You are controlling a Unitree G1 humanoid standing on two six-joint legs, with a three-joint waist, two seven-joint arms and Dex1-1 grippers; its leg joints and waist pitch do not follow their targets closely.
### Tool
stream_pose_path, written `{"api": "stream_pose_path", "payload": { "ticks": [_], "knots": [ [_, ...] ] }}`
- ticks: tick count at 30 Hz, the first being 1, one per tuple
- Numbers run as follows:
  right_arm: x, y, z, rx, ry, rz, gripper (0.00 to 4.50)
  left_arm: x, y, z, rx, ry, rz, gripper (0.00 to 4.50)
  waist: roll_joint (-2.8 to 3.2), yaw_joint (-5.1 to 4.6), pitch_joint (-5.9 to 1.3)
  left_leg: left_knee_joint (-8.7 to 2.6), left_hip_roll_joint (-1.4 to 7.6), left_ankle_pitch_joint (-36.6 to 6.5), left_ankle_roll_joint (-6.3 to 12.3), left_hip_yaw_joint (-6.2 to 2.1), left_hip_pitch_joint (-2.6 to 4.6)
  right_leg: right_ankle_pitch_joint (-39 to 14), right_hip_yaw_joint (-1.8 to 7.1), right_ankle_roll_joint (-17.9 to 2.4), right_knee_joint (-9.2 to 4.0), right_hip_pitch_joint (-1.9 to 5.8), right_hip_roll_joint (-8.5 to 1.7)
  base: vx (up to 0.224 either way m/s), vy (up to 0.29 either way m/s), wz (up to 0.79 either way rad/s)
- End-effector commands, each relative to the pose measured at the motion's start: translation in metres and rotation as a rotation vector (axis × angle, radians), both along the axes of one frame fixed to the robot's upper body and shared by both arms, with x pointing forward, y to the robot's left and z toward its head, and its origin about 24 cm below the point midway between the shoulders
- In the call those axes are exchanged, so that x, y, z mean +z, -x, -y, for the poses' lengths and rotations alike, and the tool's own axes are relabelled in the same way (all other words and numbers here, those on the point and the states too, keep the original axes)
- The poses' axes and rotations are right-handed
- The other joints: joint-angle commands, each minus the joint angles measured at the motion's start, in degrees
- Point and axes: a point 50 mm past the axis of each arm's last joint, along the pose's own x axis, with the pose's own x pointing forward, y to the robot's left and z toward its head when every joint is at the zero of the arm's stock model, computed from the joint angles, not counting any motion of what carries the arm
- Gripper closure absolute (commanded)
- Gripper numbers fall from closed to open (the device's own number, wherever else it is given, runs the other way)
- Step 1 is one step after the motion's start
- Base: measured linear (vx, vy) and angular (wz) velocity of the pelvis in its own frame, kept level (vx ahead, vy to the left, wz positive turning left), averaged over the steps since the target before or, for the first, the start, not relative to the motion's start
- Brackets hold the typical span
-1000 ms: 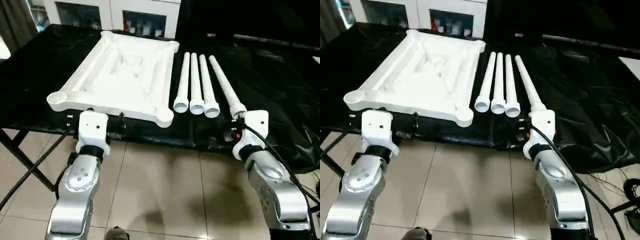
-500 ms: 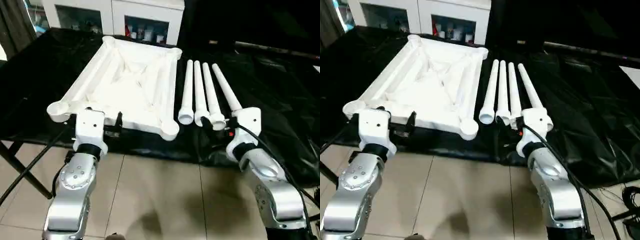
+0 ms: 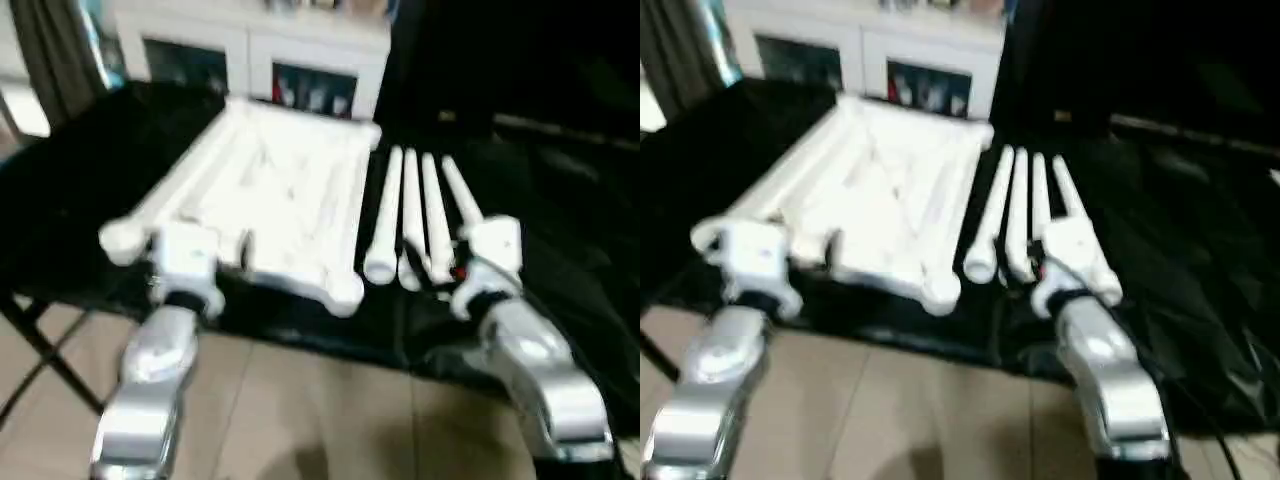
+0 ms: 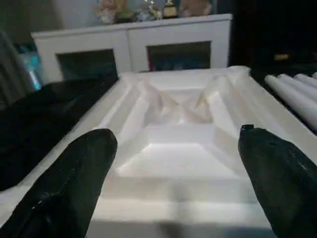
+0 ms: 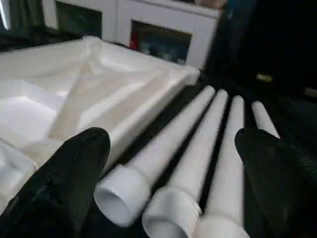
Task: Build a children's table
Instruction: Move to table
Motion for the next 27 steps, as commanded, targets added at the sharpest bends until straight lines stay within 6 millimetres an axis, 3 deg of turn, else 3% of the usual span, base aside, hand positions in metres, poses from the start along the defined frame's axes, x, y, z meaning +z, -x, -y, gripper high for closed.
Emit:
{"api": "stream_pose_path", "payload": {
  "ticks": [1,2,3,4,5,6,7,8,9,10,11,12,13,14,15,16,17,18,19,20,21,22,23,24,25,26,27],
  "knots": [
    [0.0035,-0.0001,-0.0042,0.005,-0.010,0.016,0.01,0.0026,-0.0010,-0.0027,0.001,-0.004,0.009,0.00,1.29,0.26,-1.27,-5.37,3.42,1.81,-1.01,0.25,-1.06,-29.13,2.47,-13.04,-9.15,2.62,-6.26,0.000,0.000,0.00],
    [0.0033,-0.0001,-0.0037,0.001,-0.011,0.015,0.01,0.0025,-0.0020,-0.0023,-0.005,-0.005,0.006,0.00,3.08,-1.62,-1.47,-9.32,5.86,-11.23,-1.23,-1.81,0.24,-25.12,-0.31,-10.44,-5.97,0.95,-2.59,0.032,0.071,-0.01],
    [0.0033,-0.0002,-0.0036,0.000,-0.008,0.016,0.01,0.0027,-0.0024,-0.0022,-0.008,-0.007,0.006,0.00,3.88,-2.55,-2.63,-10.31,8.47,-19.93,-0.84,-4.39,5.08,-14.50,-1.60,-9.68,-2.07,-2.01,-1.84,0.064,0.068,0.06],
    [0.0034,-0.0003,-0.0027,-0.005,-0.007,0.017,0.01,0.0034,-0.0031,-0.0018,-0.014,-0.008,0.007,0.00,4.96,-2.87,-2.75,-10.55,10.88,-23.22,-4.84,-2.17,8.66,-12.02,-1.00,-8.73,-0.84,-4.70,-2.08,0.064,0.068,0.06],
    [0.0033,-0.0003,-0.0025,-0.007,-0.007,0.017,0.01,0.0035,-0.0032,-0.0017,-0.015,-0.007,0.007,0.00,4.07,-2.68,-2.47,-11.44,12.25,-24.85,-7.68,-2.11,8.35,-7.92,-1.64,-6.63,1.24,-4.74,-2.47,0.090,0.050,-0.10],
    [0.0034,-0.0002,-0.0020,-0.008,-0.006,0.018,0.01,0.0036,-0.0033,-0.0015,-0.016,-0.008,0.007,0.00,3.26,-2.13,-1.95,-13.02,13.01,-26.44,-9.56,0.17,7.01,-3.23,-2.73,-3.79,2.43,-4.98,-2.98,0.086,0.032,-0.50],
    [0.0034,-0.0002,-0.0020,-0.008,-0.006,0.018,0.01,0.0036,-0.0033,-0.0015,-0.016,-0.008,0.007,0.00,2.41,-2.23,-1.54,-13.52,12.96,-27.32,-8.91,1.66,6.54,-2.87,-2.80,-3.74,2.17,-4.83,-3.52,0.086,0.032,-0.50],
    [0.0033,-0.0001,-0.0018,-0.009,-0.005,0.018,0.01,0.0035,-0.0032,-0.0012,-0.016,-0.008,0.007,0.00,1.73,-2.08,-1.50,-13.01,10.83,-28.28,-8.15,5.17,7.54,-4.64,-2.80,-5.74,0.40,-5.11,-3.87,0.098,-0.022,-0.59],
    [0.0032,-0.0001,-0.0013,-0.009,0.003,0.021,0.01,0.0033,-0.0031,-0.0006,-0.018,-0.007,0.005,0.00,-1.32,-1.11,-1.59,-8.34,4.34,-23.70,-3.80,5.74,1.33,-13.81,0.99,-6.15,-5.16,0.20,-6.18,0.078,-0.057,-0.37],
    [0.0032,-0.0003,-0.0011,-0.011,0.006,0.023,0.01,0.0031,-0.0031,-0.0004,-0.020,-0.007,0.004,0.00,-1.15,1.27,-3.11,0.16,2.96,-5.35,1.01,2.88,-2.24,-36.83,7.91,-6.12,-9.78,5.55,-13.92,0.078,-0.057,-0.37],
    [0.0032,-0.0003,-0.0011,-0.011,0.006,0.023,0.01,0.0031,-0.0031,-0.0004,-0.020,-0.007,0.004,0.00,-1.15,1.27,-3.11,0.16,2.96,-5.35,1.01,2.88,-2.24,-36.83,7.91,-6.12,-9.78,5.55,-13.92,0.094,-0.054,-0.16],
    [0.0032,-0.0011,-0.0007,-0.015,0.006,0.023,0.01,0.0033,-0.0034,-0.0001,-0.022,-0.008,0.003,0.00,-0.97,1.78,-3.69,1.53,2.67,1.51,1.22,1.10,-5.33,-28.54,7.71,-9.93,-8.65,7.30,-12.90,0.142,-0.036,-0.08],
    [0.0032,-0.0016,-0.0005,-0.016,0.006,0.023,0.01,0.0035,-0.0035,0.0000,-0.024,-0.009,0.002,0.00,0.20,1.14,-3.40,-0.92,2.98,9.28,0.58,0.52,-6.84,-11.95,3.70,-15.65,-7.12,6.55,-8.91,0.142,-0.036,-0.08],
    [0.0032,-0.0016,-0.0005,-0.017,0.006,0.023,0.01,0.0035,-0.0035,0.0000,-0.024,-0.009,0.002,0.00,0.20,1.14,-3.40,-0.92,2.98,9.28,0.58,0.52,-6.84,-11.95,3.70,-15.65,-7.12,6.55,-8.91,0.140,-0.009,0.00],
    [0.0033,-0.0021,-0.0002,-0.018,0.006,0.023,0.01,0.0036,-0.0033,-0.0001,-0.026,-0.009,0.001,0.00,2.18,0.73,-3.24,-5.76,3.95,13.63,1.40,1.14,-4.83,-9.38,-0.51,-14.20,-6.68,4.24,-5.02,0.145,0.033,-0.07],
    [0.0034,-0.0024,0.0000,-0.019,0.006,0.023,0.01,0.0037,-0.0030,-0.0002,-0.027,-0.010,0.001,0.00,4.21,-1.47,-2.86,-9.05,7.21,5.63,3.83,-1.85,-1.92,-10.63,-3.22,-9.16,-3.72,1.68,-1.31,0.145,0.033,-0.07],
    [0.0033,-0.0024,0.0000,-0.019,0.007,0.023,0.01,0.0032,-0.0023,-0.0006,-0.029,-0.010,-0.002,0.00,4.62,-2.60,-3.76,-8.98,10.74,-0.16,9.64,-5.75,4.68,-8.92,-3.23,-6.54,0.96,-3.18,-1.40,0.172,0.037,0.00],
    [0.0033,-0.0023,0.0000,-0.018,0.006,0.024,0.01,0.0025,-0.0014,-0.0009,-0.032,-0.011,-0.006,0.00,4.00,-3.49,-4.44,-8.36,11.89,2.13,16.24,-7.66,6.15,-5.79,-2.80,-2.83,3.75,-5.45,-2.05,0.168,0.007,0.06],
    [0.0033,-0.0021,-0.0001,-0.017,0.006,0.024,0.01,0.0020,-0.0008,-0.0011,-0.033,-0.011,-0.008,0.00,3.79,-3.26,-4.16,-7.92,11.84,5.47,19.72,-7.57,6.02,-5.16,-2.49,-0.84,4.33,-6.47,-2.36,0.168,0.007,0.06],
    [0.0035,-0.0018,-0.0001,-0.017,0.006,0.025,0.01,0.0014,0.0000,-0.0006,-0.040,-0.012,-0.014,0.00,3.73,-2.81,-3.65,-7.76,11.35,6.77,21.60,-6.49,5.38,-4.10,-2.23,0.50,4.48,-7.07,-2.64,0.133,-0.017,0.01],
    [0.0035,-0.0017,-0.0002,-0.017,0.007,0.026,0.01,0.0012,0.0002,-0.0003,-0.043,-0.011,-0.016,0.00,2.44,-3.35,-3.55,-7.71,9.63,8.67,23.54,-4.95,4.47,-0.30,-1.19,0.88,2.92,-7.08,-3.42,0.095,-0.047,0.04],
    [0.0034,-0.0017,-0.0003,-0.017,0.007,0.025,0.01,0.0011,0.0001,0.0002,-0.048,-0.012,-0.017,0.00,-0.08,-2.72,-2.96,-5.46,3.83,3.19,18.25,0.11,0.04,3.84,1.47,-2.11,-3.35,-3.08,-5.24,0.095,-0.047,0.04],
    [0.0033,-0.0017,-0.0003,-0.018,0.008,0.025,0.01,0.0011,0.0001,0.0005,-0.050,-0.013,-0.017,0.00,-0.39,-0.26,-2.24,-1.83,0.18,-2.25,11.80,2.06,-3.25,-11.08,6.50,-4.85,-8.13,2.11,-10.14,0.053,-0.062,0.08],
    [0.0032,-0.0017,-0.0002,-0.018,0.009,0.026,0.01,0.0010,-0.0003,0.0011,-0.054,-0.014,-0.018,0.00,-0.85,0.37,-2.66,-0.20,1.18,-1.19,8.41,1.08,-4.36,-17.71,7.62,-7.02,-8.88,4.13,-11.84,0.060,-0.069,0.02],
    [0.0032,-0.0016,-0.0003,-0.019,0.010,0.026,0.01,0.0009,-0.0004,0.0017,-0.060,-0.014,-0.019,0.00,-0.92,1.05,-3.14,0.65,1.71,2.94,3.72,0.48,-6.18,-20.50,7.02,-10.00,-8.34,6.14,-11.06,0.060,-0.069,0.02],
    [0.0032,-0.0016,-0.0003,-0.019,0.010,0.026,0.01,0.0009,-0.0005,0.0017,-0.060,-0.014,-0.019,0.00,-0.48,1.06,-2.80,-0.19,2.17,4.85,2.41,0.47,-6.18,-19.35,6.07,-11.26,-8.35,5.77,-10.48,0.089,-0.055,-0.03],
    [0.0036,-0.0013,-0.0003,-0.020,0.011,0.027,0.01,0.0010,-0.0002,0.0029,-0.079,-0.016,-0.018,0.00,0.91,0.71,-2.26,-3.43,3.15,7.20,1.65,0.78,-5.29,-17.31,3.71,-12.94,-8.19,4.74,-8.10,0.098,-0.009,0.01]
  ]
}}
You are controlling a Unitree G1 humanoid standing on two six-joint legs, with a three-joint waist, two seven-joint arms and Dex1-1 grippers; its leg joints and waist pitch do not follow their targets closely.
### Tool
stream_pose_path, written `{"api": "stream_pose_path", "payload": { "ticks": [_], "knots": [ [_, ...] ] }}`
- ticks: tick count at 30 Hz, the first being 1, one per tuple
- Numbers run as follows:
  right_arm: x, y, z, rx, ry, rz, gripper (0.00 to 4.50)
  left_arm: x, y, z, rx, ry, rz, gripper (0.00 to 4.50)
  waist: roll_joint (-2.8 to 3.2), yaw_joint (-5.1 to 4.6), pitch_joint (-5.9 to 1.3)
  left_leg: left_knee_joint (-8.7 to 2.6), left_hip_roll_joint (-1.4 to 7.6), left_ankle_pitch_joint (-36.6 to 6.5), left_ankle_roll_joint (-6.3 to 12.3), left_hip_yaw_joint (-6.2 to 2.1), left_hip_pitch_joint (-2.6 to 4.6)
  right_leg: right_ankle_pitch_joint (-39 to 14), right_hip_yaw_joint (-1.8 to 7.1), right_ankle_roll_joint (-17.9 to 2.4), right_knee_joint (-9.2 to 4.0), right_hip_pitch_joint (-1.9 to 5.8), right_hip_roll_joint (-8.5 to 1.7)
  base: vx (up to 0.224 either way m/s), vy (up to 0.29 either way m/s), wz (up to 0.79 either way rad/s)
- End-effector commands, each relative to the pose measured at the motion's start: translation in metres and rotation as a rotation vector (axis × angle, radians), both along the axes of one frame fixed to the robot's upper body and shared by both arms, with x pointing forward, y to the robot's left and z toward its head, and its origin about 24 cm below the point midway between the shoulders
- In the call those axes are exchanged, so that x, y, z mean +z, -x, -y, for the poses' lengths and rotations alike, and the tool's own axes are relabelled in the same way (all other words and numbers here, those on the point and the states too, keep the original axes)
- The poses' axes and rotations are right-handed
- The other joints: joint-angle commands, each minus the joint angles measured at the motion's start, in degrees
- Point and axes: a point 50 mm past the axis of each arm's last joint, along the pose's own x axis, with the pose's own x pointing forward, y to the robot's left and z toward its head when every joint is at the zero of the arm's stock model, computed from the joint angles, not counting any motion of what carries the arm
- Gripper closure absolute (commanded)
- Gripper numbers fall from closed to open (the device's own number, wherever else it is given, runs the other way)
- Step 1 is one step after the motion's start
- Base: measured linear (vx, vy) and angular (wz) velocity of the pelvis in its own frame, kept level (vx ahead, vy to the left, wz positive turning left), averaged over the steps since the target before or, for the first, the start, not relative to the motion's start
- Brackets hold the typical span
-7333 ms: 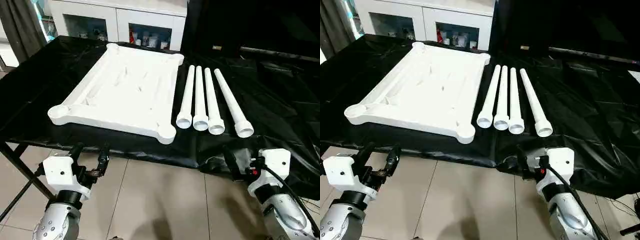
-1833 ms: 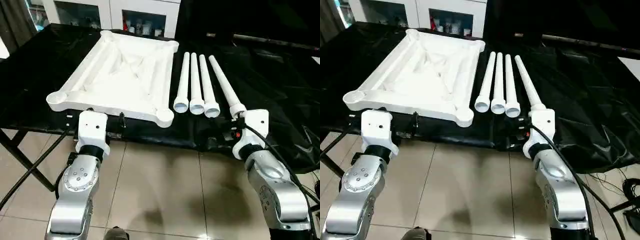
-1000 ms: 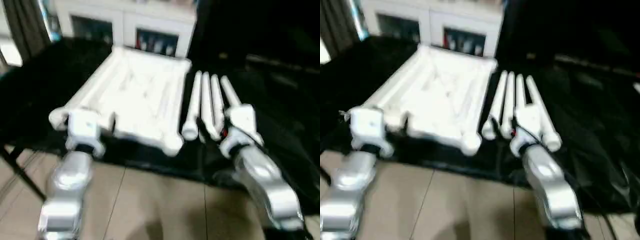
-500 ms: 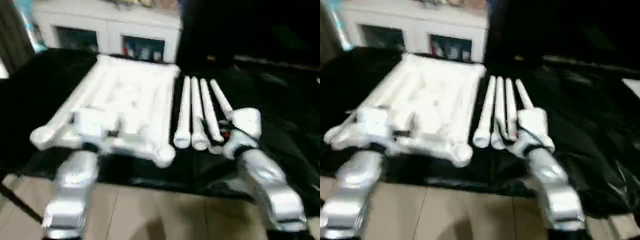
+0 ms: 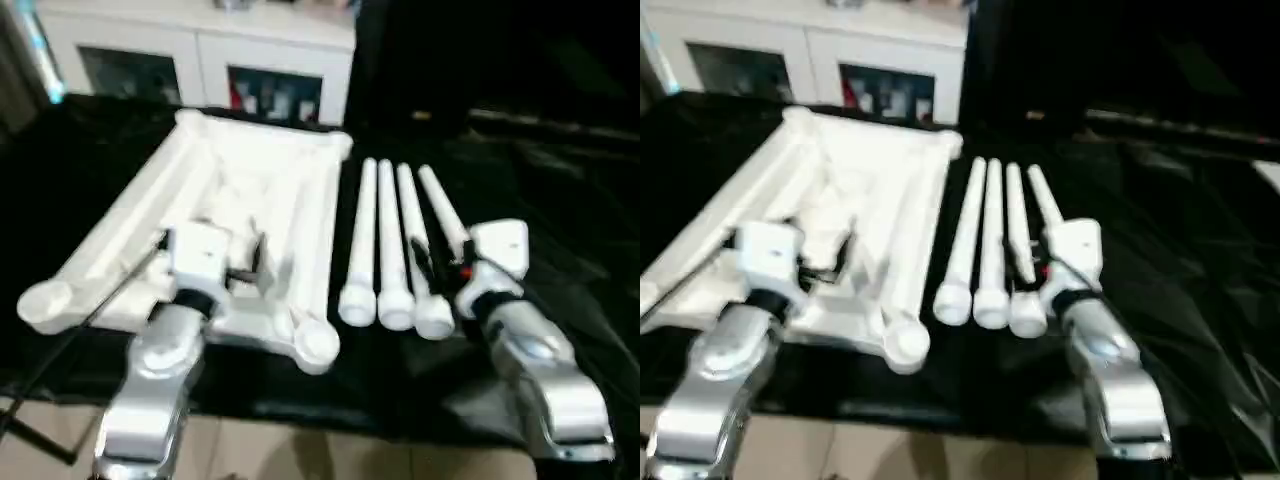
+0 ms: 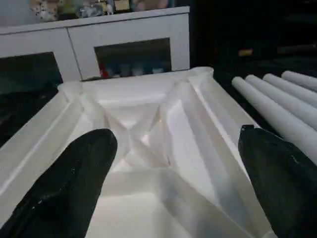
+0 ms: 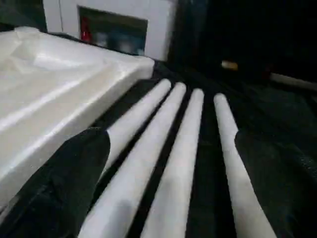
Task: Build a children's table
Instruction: Move to table, then move table base
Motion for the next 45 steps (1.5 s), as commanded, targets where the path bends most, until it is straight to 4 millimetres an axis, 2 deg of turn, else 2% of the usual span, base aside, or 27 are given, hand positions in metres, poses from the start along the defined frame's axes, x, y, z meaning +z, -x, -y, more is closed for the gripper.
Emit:
{"api": "stream_pose_path", "payload": {
  "ticks": [1,2,3,4,5,6,7,9,10,11,12,13,15,17,18,19,21,26,30,31,32,33,34,35,36,42,45],
  "knots": [
    [0.005,-0.001,-0.005,0.018,-0.003,0.023,0.01,0.001,0.000,-0.004,-0.009,-0.015,0.002,0.00,1.09,0.39,-1.55,-5.92,2.99,3.65,1.94,0.15,-1.78,-14.51,2.20,-11.74,-6.73,3.56,-4.22,0.098,-0.009,0.01],
    [0.006,-0.001,-0.005,0.030,0.001,0.025,0.01,0.003,0.002,-0.002,-0.058,-0.009,0.013,0.00,1.72,-0.50,-2.06,-7.05,4.43,-0.29,2.87,-1.05,1.08,-11.14,0.81,-9.94,-5.21,1.90,-2.44,0.115,0.016,0.00],
    [0.006,-0.001,-0.005,0.030,0.001,0.025,0.01,0.003,0.002,-0.002,-0.058,-0.009,0.013,0.00,2.06,-0.95,-2.86,-6.74,5.42,1.31,4.54,-2.11,3.60,-5.70,0.32,-9.93,-3.56,0.45,-2.44,0.145,0.017,0.10],
    [0.008,-0.002,-0.005,0.059,0.015,0.032,0.01,0.003,0.003,0.001,-0.132,-0.021,0.006,0.00,1.67,-1.90,-3.48,-5.41,6.48,9.89,9.23,-3.73,5.52,4.85,0.12,-9.30,-1.51,-2.13,-2.70,0.145,0.017,0.10],
    [0.009,-0.001,-0.005,0.097,0.013,0.026,0.01,0.003,0.004,0.002,-0.182,-0.043,0.003,0.00,1.37,-2.02,-3.54,-4.50,6.29,17.23,12.02,-3.82,5.04,9.10,0.44,-8.61,-1.19,-2.42,-3.08,0.127,0.027,0.12],
    [0.010,0.000,-0.006,0.191,0.000,0.001,0.01,0.002,0.006,0.002,-0.271,-0.067,-0.022,0.00,0.24,-1.20,-3.99,-2.33,4.47,30.80,14.59,-2.86,3.39,19.20,1.98,-7.09,-0.97,-2.00,-4.28,0.080,0.033,0.03],
    [0.010,0.000,-0.006,0.269,0.007,-0.020,0.01,0.002,0.007,0.002,-0.348,-0.095,-0.031,0.00,-0.77,-0.29,-4.15,-2.03,1.85,37.15,10.57,-1.10,-0.46,33.91,3.54,-4.53,0.07,0.68,-3.97,0.080,0.033,0.03],
    [0.011,0.002,-0.003,0.411,0.057,-0.061,0.01,0.003,0.007,0.002,-0.489,-0.121,-0.078,0.00,-0.46,0.29,-4.90,-1.82,1.81,36.03,6.62,-0.81,-0.57,40.64,3.56,-3.82,0.88,0.98,-3.40,0.000,0.000,0.00],
    [0.011,0.002,-0.003,0.411,0.057,-0.061,0.01,0.003,0.007,0.002,-0.489,-0.121,-0.078,0.00,-0.40,0.19,-4.27,-2.49,1.97,31.74,2.96,-0.65,-1.14,41.14,3.14,-4.10,0.65,0.95,-3.05,0.000,0.000,0.00],
    [0.011,0.003,0.001,0.492,0.106,-0.087,0.01,0.004,0.008,0.000,-0.587,-0.149,-0.115,0.00,0.19,-0.03,-3.88,-2.90,2.29,28.09,1.33,-0.53,-1.19,38.96,3.06,-4.82,0.28,0.66,-3.23,0.000,0.000,0.00],
    [0.011,0.003,0.005,0.544,0.137,-0.107,0.01,0.004,0.009,-0.001,-0.651,-0.166,-0.143,0.00,-0.04,-0.31,-3.18,-3.88,2.92,17.59,-0.97,-0.48,-0.89,29.61,2.99,-5.87,-1.04,0.76,-3.89,0.000,0.000,0.00],
    [0.012,0.003,0.009,0.587,0.150,-0.131,0.01,0.007,0.009,-0.004,-0.729,-0.192,-0.160,0.00,0.19,-0.56,-2.76,-4.81,3.52,8.52,-2.43,-0.41,-0.71,20.39,3.18,-7.56,-1.87,0.89,-4.54,0.000,0.000,0.00],
    [0.014,0.002,0.012,0.619,0.156,-0.146,0.01,0.009,0.009,-0.007,-0.791,-0.207,-0.185,0.00,0.36,-0.57,-2.25,-5.72,4.10,0.46,-2.76,-0.18,-0.19,10.08,3.42,-9.91,-2.76,0.68,-5.17,-0.076,-0.022,0.01],
    [0.017,0.004,0.012,0.684,0.162,-0.163,0.01,0.011,0.010,-0.011,-0.869,-0.252,-0.234,0.00,0.64,-0.44,-1.83,-6.24,4.64,-4.55,-2.19,0.16,0.12,1.92,3.57,-11.65,-3.47,0.38,-5.73,-0.080,-0.021,0.02],
    [0.019,0.006,0.011,0.725,0.166,-0.173,0.01,0.011,0.011,-0.014,-0.908,-0.277,-0.265,0.00,0.44,-0.57,-1.56,-6.48,4.73,-5.85,-2.15,0.33,0.09,-0.51,3.66,-11.67,-3.74,0.30,-5.75,-0.074,-0.020,0.02],
    [0.020,0.008,0.010,0.771,0.172,-0.184,0.01,0.011,0.011,-0.017,-0.939,-0.312,-0.290,0.00,0.38,-0.49,-0.98,-6.93,4.88,-10.16,-2.58,0.53,0.44,-8.42,3.80,-11.34,-4.45,0.02,-5.90,-0.074,-0.020,0.02],
    [0.022,0.011,0.009,0.852,0.191,-0.208,0.00,0.009,0.010,-0.023,-0.995,-0.378,-0.343,0.29,0.43,-0.22,-1.21,-6.88,5.02,-10.09,-2.95,0.90,0.71,-13.37,4.02,-10.46,-4.86,-0.05,-6.20,-0.058,-0.021,0.03],
    [0.024,0.013,0.003,0.949,0.216,-0.235,0.00,0.003,0.004,-0.030,-1.031,-0.485,-0.398,0.60,0.56,-0.10,-1.53,-6.92,5.21,-6.55,-2.73,1.34,0.37,-9.29,3.87,-10.51,-4.53,-0.31,-5.91,-0.011,-0.004,0.01],
    [0.026,0.020,-0.004,1.089,0.241,-0.292,0.00,-0.002,-0.005,-0.035,-1.085,-0.582,-0.434,0.91,0.56,-0.22,-1.82,-6.70,5.29,-3.32,-2.16,1.44,0.06,-2.26,3.69,-11.31,-3.70,-0.18,-5.83,0.000,0.000,0.00],
    [0.026,0.021,-0.004,1.108,0.248,-0.301,0.00,-0.003,-0.006,-0.035,-1.097,-0.591,-0.448,1.07,0.66,-0.22,-2.23,-6.42,5.35,-0.56,-1.60,1.47,0.04,2.92,3.52,-12.52,-3.15,-0.15,-5.87,0.000,0.000,0.00],
    [0.026,0.021,-0.004,1.108,0.248,-0.301,0.00,-0.003,-0.006,-0.035,-1.097,-0.591,-0.448,1.07,0.66,-0.22,-2.23,-6.42,5.35,-0.56,-1.60,1.47,0.04,2.92,3.52,-12.52,-3.15,-0.15,-5.87,0.000,0.000,0.00],
    [0.026,0.021,-0.005,1.121,0.253,-0.306,0.00,-0.004,-0.007,-0.036,-1.106,-0.598,-0.458,1.18,0.60,-0.27,-2.45,-6.21,5.22,0.87,-1.17,1.58,-0.11,6.45,3.42,-13.35,-2.81,-0.09,-5.73,0.000,0.000,0.00],
    [0.026,0.021,-0.008,1.133,0.259,-0.306,0.00,-0.008,-0.011,-0.036,-1.116,-0.587,-0.495,1.28,0.99,-0.28,-2.63,-6.01,5.12,2.12,-0.68,1.61,-0.27,9.45,3.40,-13.84,-2.52,-0.10,-5.67,0.000,0.000,0.00],
    [0.026,0.021,-0.008,1.133,0.259,-0.306,0.00,-0.008,-0.011,-0.036,-1.116,-0.587,-0.495,1.28,0.68,-0.39,-2.82,-5.80,4.96,3.40,-0.18,1.74,-0.34,11.75,3.35,-14.20,-2.32,-0.08,-5.51,0.000,0.000,0.00],
    [0.026,0.021,-0.011,1.146,0.267,-0.308,0.00,-0.010,-0.011,-0.036,-1.141,-0.550,-0.546,1.36,0.85,-0.32,-2.82,-5.70,4.89,4.67,0.16,1.79,-0.50,13.65,3.37,-14.58,-2.14,-0.14,-5.54,0.000,0.000,0.00],
    [0.028,0.022,-0.015,1.174,0.276,-0.311,0.00,-0.011,-0.015,-0.033,-1.186,-0.549,-0.551,1.90,1.15,-0.31,-2.34,-6.10,5.40,-0.51,-0.96,1.75,-0.50,9.00,3.36,-15.64,-2.63,-0.12,-5.86,0.000,0.000,0.00],
    [0.028,0.023,-0.019,1.191,0.278,-0.305,0.00,-0.014,-0.020,-0.028,-1.194,-0.549,-0.553,2.10,1.10,-0.28,-2.24,-6.15,5.42,-0.83,-1.34,1.81,-0.49,8.03,3.45,-15.71,-2.76,-0.15,-5.96,0.000,0.000,0.00]
  ]
}}
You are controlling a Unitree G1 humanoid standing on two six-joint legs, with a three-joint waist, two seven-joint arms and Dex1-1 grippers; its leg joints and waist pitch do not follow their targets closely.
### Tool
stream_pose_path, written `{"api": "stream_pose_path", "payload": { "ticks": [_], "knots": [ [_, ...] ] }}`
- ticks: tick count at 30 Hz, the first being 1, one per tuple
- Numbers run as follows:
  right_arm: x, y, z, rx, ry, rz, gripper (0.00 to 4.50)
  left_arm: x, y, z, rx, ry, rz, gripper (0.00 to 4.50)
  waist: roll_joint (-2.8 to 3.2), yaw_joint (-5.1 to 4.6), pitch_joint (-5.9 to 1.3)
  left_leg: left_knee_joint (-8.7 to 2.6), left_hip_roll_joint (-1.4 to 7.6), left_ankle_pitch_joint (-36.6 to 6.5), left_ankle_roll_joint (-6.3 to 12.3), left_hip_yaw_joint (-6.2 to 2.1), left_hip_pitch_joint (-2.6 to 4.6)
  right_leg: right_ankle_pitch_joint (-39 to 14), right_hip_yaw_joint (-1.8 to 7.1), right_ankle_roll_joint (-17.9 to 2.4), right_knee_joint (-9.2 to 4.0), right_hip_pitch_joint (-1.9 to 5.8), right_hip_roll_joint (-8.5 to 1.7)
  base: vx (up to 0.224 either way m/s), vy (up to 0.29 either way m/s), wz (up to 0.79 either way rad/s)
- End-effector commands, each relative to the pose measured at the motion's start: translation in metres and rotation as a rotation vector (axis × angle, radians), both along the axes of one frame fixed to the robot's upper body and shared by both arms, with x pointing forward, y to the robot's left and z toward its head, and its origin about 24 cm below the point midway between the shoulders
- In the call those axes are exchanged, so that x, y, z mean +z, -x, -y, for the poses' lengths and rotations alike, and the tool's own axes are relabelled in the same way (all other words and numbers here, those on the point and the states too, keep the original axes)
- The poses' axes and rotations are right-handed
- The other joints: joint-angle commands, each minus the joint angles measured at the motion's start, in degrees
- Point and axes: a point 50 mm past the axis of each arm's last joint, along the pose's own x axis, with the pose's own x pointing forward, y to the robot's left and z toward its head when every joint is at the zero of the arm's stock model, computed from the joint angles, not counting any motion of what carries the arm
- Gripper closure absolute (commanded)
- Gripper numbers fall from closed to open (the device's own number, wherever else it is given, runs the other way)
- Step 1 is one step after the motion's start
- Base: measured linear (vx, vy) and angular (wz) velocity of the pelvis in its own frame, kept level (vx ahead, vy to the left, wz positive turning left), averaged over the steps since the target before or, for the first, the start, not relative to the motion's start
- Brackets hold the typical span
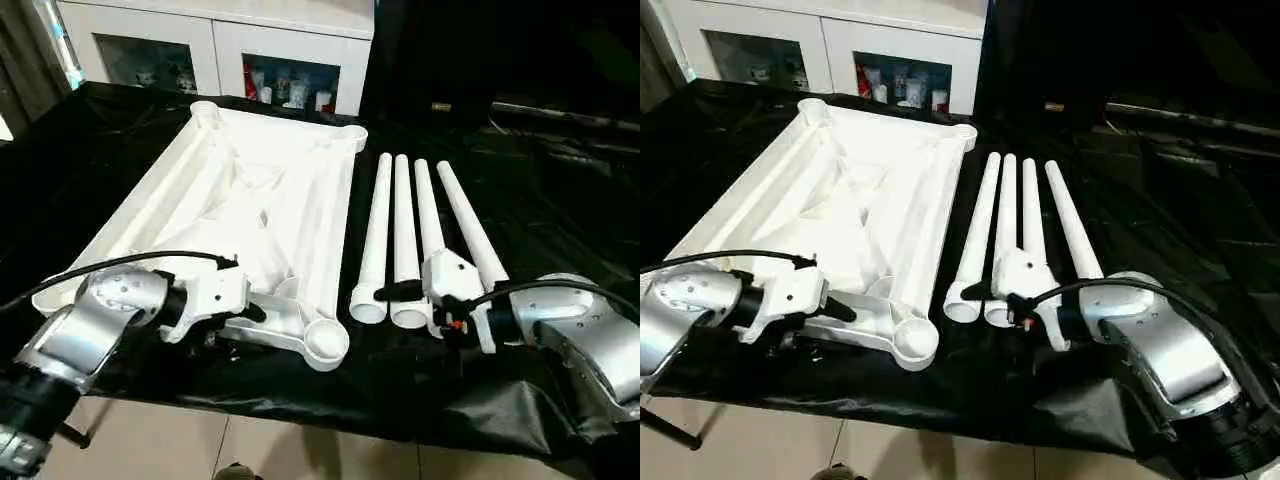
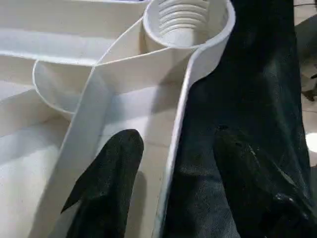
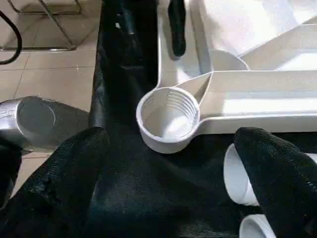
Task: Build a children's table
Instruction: Move table base
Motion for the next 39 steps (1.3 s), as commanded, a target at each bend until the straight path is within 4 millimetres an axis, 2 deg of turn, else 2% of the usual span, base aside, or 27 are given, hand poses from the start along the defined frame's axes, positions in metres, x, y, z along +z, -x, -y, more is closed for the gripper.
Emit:
{"api": "stream_pose_path", "payload": {
  "ticks": [1,4,8,11,20,22,23,27,28,35,36,38,39],
  "knots": [
    [0.007,-0.001,-0.004,0.024,0.001,0.027,0.00,0.002,-0.004,0.005,-0.027,-0.004,0.008,2.14,0.96,0.13,-3.12,-4.50,3.81,-3.95,1.77,-1.13,0.82,7.50,3.09,-15.55,-4.02,2.37,-5.37,0.000,0.000,0.00],
    [0.005,0.002,-0.006,0.037,0.005,0.023,0.00,0.003,-0.008,0.008,-0.029,0.000,0.003,2.50,0.96,0.15,-3.13,-4.52,3.87,-3.50,1.64,-1.15,0.72,7.92,3.09,-15.31,-3.93,2.45,-5.45,0.000,0.000,0.00],
    [0.004,0.002,-0.006,0.040,0.015,0.024,0.00,0.000,-0.013,0.009,-0.025,-0.020,0.012,2.57,0.87,0.12,-3.11,-4.48,3.80,-3.35,1.73,-1.09,0.69,8.20,3.12,-15.09,-3.99,2.46,-5.42,0.000,0.000,0.00],
    [0.003,0.001,-0.006,0.035,0.018,0.028,0.00,-0.001,-0.015,0.009,-0.016,-0.032,0.020,2.93,0.75,0.17,-3.19,-4.49,3.89,-3.37,1.73,-1.09,0.68,8.24,3.11,-14.96,-3.94,2.52,-5.52,0.000,0.000,0.00],
    [0.003,-0.001,-0.007,0.030,0.022,0.038,0.00,-0.007,-0.017,0.004,-0.010,-0.077,0.017,3.58,0.70,0.22,-3.15,-4.62,4.12,-4.12,1.35,-0.85,0.89,6.28,3.11,-14.63,-4.07,2.26,-5.57,0.000,0.000,0.00],
    [0.003,-0.002,-0.007,0.029,0.024,0.041,0.00,-0.007,-0.019,0.003,0.012,-0.078,0.019,3.74,0.52,0.24,-3.28,-4.56,4.12,-3.95,1.33,-0.80,0.85,6.37,3.14,-14.63,-4.08,2.36,-5.64,0.000,0.000,0.00],
    [0.002,-0.002,-0.007,0.030,0.024,0.041,0.00,-0.006,-0.020,0.003,0.023,-0.067,0.024,3.80,0.65,0.26,-3.22,-4.59,4.12,-3.92,1.32,-0.82,0.81,6.33,3.14,-14.67,-4.05,2.31,-5.67,0.000,0.000,0.00],
    [0.002,-0.002,-0.008,0.030,0.025,0.047,0.00,-0.004,-0.025,0.004,0.060,-0.038,0.081,4.15,0.51,0.27,-3.26,-4.59,4.08,-4.35,1.15,-0.81,0.73,5.11,3.15,-14.38,-4.18,2.36,-5.68,0.000,0.000,0.00],
    [0.001,-0.002,-0.008,0.021,0.025,0.053,0.00,-0.003,-0.027,0.003,0.092,-0.030,0.107,4.19,0.55,0.26,-3.47,-4.56,4.06,-4.06,1.13,-0.86,0.60,5.25,3.14,-14.24,-4.14,2.58,-5.73,0.000,0.000,0.00],
    [-0.001,-0.008,-0.007,-0.039,0.026,0.090,0.00,-0.005,-0.033,-0.008,0.239,-0.029,0.169,4.49,0.41,-0.77,-3.67,-4.36,3.85,-2.57,1.34,-0.88,0.36,7.62,3.04,-14.38,-3.90,2.65,-5.50,0.000,0.000,0.00],
    [-0.002,-0.009,-0.007,-0.040,0.027,0.092,0.00,-0.006,-0.033,-0.008,0.241,-0.029,0.177,4.49,0.06,-0.93,-3.77,-4.25,3.81,-1.78,1.81,-0.83,0.27,8.84,3.01,-14.58,-3.80,2.76,-5.46,0.000,0.000,0.00],
    [-0.002,-0.009,-0.008,-0.040,0.025,0.091,0.00,-0.007,-0.034,-0.009,0.248,-0.039,0.191,4.49,0.40,-0.81,-3.90,-4.00,3.68,-0.01,2.97,-0.75,0.28,11.70,2.99,-14.86,-3.54,2.60,-5.28,0.000,0.000,0.00],
    [-0.002,-0.009,-0.008,-0.040,0.026,0.093,0.00,-0.007,-0.034,-0.009,0.245,-0.044,0.199,4.49,0.36,-0.80,-3.92,-3.97,3.68,0.07,3.18,-0.74,0.27,12.23,2.99,-14.93,-3.50,2.60,-5.25,0.000,0.000,0.00]
  ]
}}
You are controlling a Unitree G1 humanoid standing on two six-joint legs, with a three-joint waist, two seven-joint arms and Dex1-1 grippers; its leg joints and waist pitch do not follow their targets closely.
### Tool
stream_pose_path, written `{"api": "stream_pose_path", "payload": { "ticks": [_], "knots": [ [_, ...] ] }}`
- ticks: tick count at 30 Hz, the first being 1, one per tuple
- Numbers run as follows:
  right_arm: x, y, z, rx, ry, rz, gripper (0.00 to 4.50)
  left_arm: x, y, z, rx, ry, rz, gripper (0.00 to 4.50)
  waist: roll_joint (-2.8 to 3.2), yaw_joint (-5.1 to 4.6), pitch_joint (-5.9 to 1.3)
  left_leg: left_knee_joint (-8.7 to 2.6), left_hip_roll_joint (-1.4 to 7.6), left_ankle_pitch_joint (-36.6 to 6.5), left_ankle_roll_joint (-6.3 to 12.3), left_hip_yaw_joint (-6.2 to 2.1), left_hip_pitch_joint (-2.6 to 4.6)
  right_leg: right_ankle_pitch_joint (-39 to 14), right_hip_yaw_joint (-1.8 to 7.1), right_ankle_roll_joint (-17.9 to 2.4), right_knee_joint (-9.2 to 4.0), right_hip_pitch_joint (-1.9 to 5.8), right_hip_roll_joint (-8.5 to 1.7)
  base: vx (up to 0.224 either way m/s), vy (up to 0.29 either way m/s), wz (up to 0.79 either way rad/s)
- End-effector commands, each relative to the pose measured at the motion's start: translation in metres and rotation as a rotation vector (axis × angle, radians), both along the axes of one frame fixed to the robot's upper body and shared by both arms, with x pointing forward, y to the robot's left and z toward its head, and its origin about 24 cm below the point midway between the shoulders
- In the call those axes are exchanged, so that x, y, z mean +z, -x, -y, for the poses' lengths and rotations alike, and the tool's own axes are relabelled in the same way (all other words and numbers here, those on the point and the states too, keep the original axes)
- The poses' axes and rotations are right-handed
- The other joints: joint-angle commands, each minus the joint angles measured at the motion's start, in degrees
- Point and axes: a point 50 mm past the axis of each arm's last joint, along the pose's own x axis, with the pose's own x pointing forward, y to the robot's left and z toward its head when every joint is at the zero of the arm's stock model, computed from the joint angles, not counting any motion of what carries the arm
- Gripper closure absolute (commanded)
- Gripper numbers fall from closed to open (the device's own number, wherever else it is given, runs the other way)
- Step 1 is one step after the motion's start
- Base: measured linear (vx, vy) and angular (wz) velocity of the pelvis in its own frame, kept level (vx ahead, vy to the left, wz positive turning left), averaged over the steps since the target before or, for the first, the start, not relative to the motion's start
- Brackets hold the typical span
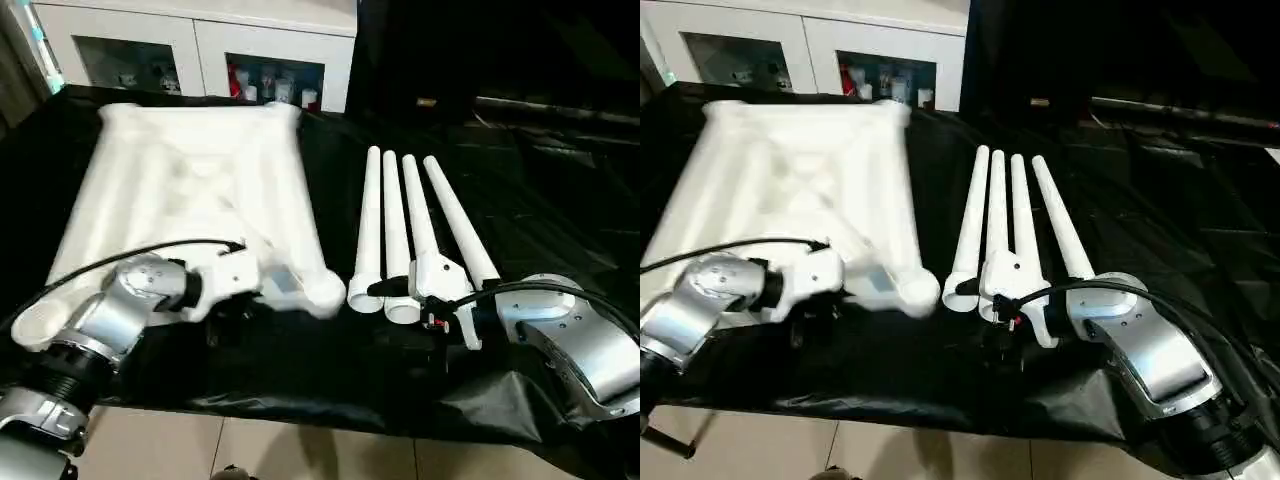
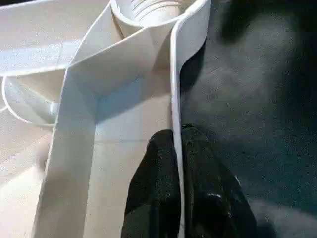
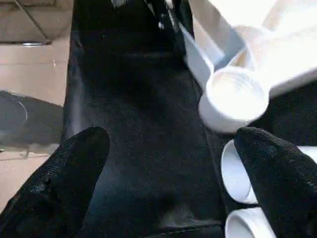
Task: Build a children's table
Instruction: Move table base, then pick table leg
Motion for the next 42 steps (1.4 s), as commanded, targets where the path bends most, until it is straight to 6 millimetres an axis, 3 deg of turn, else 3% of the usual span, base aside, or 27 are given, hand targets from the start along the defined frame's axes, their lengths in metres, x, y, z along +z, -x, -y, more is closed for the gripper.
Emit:
{"api": "stream_pose_path", "payload": {
  "ticks": [1,7,14,15,23,26,28,29,32,34,35,38,42],
  "knots": [
    [0.003,-0.003,-0.001,-0.001,-0.001,0.030,0.00,0.004,-0.004,-0.004,0.029,-0.007,0.072,4.49,0.06,0.67,-3.89,-3.92,3.38,-0.30,3.51,-1.29,0.50,12.32,3.00,-15.00,-3.58,2.94,-5.30,0.000,0.000,0.00],
    [0.004,-0.005,-0.004,-0.004,-0.009,0.039,0.00,0.006,0.000,0.003,-0.082,0.117,0.099,4.49,0.28,1.28,-3.74,-4.09,3.60,-2.07,3.01,-1.22,0.76,9.10,3.09,-14.61,-3.83,2.66,-5.51,0.000,0.000,0.00],
    [0.005,-0.006,-0.004,-0.009,-0.016,0.048,0.00,0.004,0.001,-0.004,-0.100,0.044,0.111,4.49,0.66,1.86,-3.87,-4.13,3.61,-2.18,2.27,-1.23,0.78,9.50,3.07,-13.89,-3.67,2.57,-5.48,0.000,0.000,0.00],
    [0.005,-0.006,-0.004,-0.013,-0.022,0.049,0.00,0.004,-0.001,-0.008,-0.055,0.040,0.083,4.00,0.65,1.86,-3.85,-4.17,3.61,-2.37,2.11,-1.26,0.77,9.42,3.04,-13.89,-3.66,2.58,-5.47,0.000,0.000,0.00],
    [0.011,-0.011,-0.009,-0.048,-0.085,0.067,0.00,0.026,-0.002,-0.024,0.011,0.122,0.081,3.31,0.66,1.83,-3.88,-4.20,3.53,-2.38,1.73,-1.30,0.69,9.61,3.01,-14.43,-3.55,2.61,-5.59,0.000,0.000,0.00],
    [0.015,-0.023,-0.013,-0.124,-0.091,0.158,0.00,0.041,0.002,-0.028,0.037,0.192,0.095,3.12,0.89,1.54,-3.79,-4.32,3.53,-2.78,0.80,-1.22,0.87,8.96,2.87,-15.27,-3.61,2.32,-5.43,0.000,0.000,0.00],
    [0.025,-0.056,-0.016,-0.426,-0.141,0.197,0.00,0.065,0.012,-0.027,0.065,0.333,0.109,2.96,0.93,1.10,-3.89,-4.39,3.30,-1.74,-0.65,-1.18,0.89,8.55,2.74,-16.00,-3.29,2.26,-5.32,0.000,0.000,0.00],
    [0.026,-0.061,-0.017,-0.476,-0.151,0.187,0.00,0.068,0.014,-0.027,0.067,0.350,0.108,2.86,0.48,0.91,-3.73,-4.44,3.16,-1.47,-0.69,-1.07,0.82,7.71,2.84,-16.34,-3.38,2.26,-5.23,0.000,0.000,0.00],
    [0.027,-0.082,-0.020,-0.660,-0.183,0.050,0.00,0.072,0.020,-0.025,0.072,0.375,0.107,2.63,0.73,1.00,-3.41,-4.58,3.04,-2.39,-1.07,-0.86,1.00,4.83,3.01,-15.52,-3.68,2.04,-4.95,0.000,0.000,0.00],
    [0.028,-0.094,-0.027,-0.746,-0.202,-0.039,0.00,0.071,0.025,-0.024,0.071,0.363,0.097,2.56,0.41,1.08,-3.36,-4.63,3.04,-1.90,-1.45,-0.69,1.24,5.40,3.08,-14.47,-3.56,1.79,-4.86,0.000,0.000,0.00],
    [0.028,-0.097,-0.028,-0.763,-0.199,-0.045,0.00,0.070,0.026,-0.023,0.071,0.361,0.094,2.56,0.50,0.89,-3.39,-4.80,2.98,-1.67,-1.67,-0.90,0.98,5.26,3.00,-14.37,-3.50,2.00,-4.85,0.000,0.000,0.00],
    [0.025,-0.113,-0.035,-0.881,-0.140,-0.063,0.00,0.070,0.029,-0.022,0.083,0.352,0.083,2.26,0.63,1.03,-3.40,-4.87,2.87,-1.22,-3.17,-0.65,1.26,7.03,2.94,-13.33,-3.47,1.76,-4.68,0.000,0.000,0.00],
    [0.016,-0.120,-0.039,-0.964,-0.036,-0.115,0.00,0.072,0.031,-0.018,0.080,0.368,0.060,2.01,0.02,0.75,-3.15,-4.87,2.54,1.58,-3.89,-0.59,0.89,12.67,2.97,-12.53,-3.15,2.25,-4.32,0.000,0.000,0.00]
  ]
}}
